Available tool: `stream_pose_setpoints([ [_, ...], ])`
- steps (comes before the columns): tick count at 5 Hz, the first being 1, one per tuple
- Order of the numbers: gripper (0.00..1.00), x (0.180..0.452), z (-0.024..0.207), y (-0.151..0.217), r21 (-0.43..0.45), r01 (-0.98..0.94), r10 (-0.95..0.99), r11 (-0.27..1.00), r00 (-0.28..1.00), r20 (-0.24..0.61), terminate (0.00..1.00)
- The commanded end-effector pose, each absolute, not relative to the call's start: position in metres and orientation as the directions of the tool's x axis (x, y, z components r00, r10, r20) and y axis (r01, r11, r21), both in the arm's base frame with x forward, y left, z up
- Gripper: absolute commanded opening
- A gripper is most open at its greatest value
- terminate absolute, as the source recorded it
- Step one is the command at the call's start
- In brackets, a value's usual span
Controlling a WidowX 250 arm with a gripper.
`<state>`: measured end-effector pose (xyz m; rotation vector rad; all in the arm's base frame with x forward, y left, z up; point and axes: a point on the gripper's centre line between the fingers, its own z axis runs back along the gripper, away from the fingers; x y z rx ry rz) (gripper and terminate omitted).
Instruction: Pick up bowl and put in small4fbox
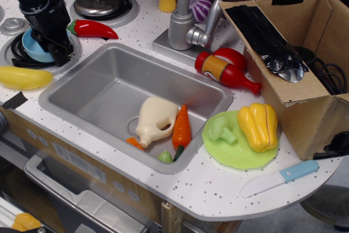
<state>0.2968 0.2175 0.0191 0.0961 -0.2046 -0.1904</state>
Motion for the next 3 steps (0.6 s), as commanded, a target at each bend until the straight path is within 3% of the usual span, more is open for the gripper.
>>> stream_pose_setpoints([
  [1,0.0,0.309,0.09,0.168,0.134,0.19,-0.22,0.973,0.938,0.267,0.0],
  [3,0.0,0.323,0.164,0.073,0.011,0.306,-0.298,0.952,0.918,0.262,0.0],
])
